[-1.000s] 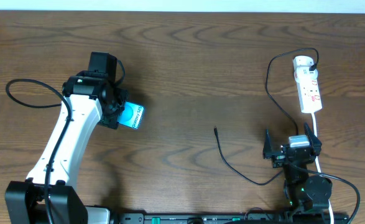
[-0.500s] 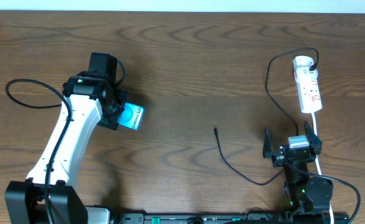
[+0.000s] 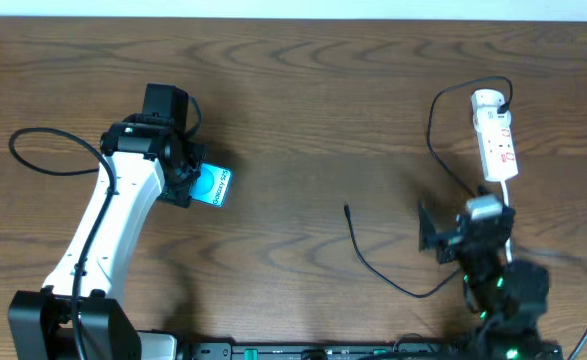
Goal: Plug charger to phone and switch on socket
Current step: 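Move the right gripper from the power strip toward the phone, then close the right gripper on the phone's side edge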
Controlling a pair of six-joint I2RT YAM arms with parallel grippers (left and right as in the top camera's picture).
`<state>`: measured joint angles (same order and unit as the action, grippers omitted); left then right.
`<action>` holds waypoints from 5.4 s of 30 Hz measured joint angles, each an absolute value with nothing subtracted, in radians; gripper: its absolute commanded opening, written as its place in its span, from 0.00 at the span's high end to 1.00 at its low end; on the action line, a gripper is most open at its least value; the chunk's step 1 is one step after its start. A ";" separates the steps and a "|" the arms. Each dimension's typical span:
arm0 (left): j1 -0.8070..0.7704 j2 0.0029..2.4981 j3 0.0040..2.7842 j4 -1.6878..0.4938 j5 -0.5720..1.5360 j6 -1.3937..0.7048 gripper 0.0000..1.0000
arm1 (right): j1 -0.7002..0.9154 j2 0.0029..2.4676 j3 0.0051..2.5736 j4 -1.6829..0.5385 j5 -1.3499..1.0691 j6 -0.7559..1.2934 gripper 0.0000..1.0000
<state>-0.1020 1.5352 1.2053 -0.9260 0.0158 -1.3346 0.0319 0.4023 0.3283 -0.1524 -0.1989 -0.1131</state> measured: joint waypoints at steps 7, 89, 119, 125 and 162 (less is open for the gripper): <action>-0.102 1.535 1.200 -0.929 0.016 -1.335 0.93 | 0.031 1.132 1.026 -0.541 -0.563 -0.108 0.01; -0.102 1.533 1.199 -0.934 0.311 -1.912 0.93 | 0.632 2.047 1.328 0.049 -0.972 0.689 0.42; -0.102 1.533 1.199 -0.988 0.241 -1.911 0.93 | 0.653 2.047 1.328 0.023 -0.968 0.768 0.34; -0.118 1.533 1.199 -0.988 0.210 -1.911 0.93 | 0.659 2.047 1.328 0.023 -0.968 0.779 0.39; -0.154 1.533 1.199 -0.987 0.179 -1.911 0.93 | 0.686 2.047 1.328 0.024 -0.934 0.786 0.65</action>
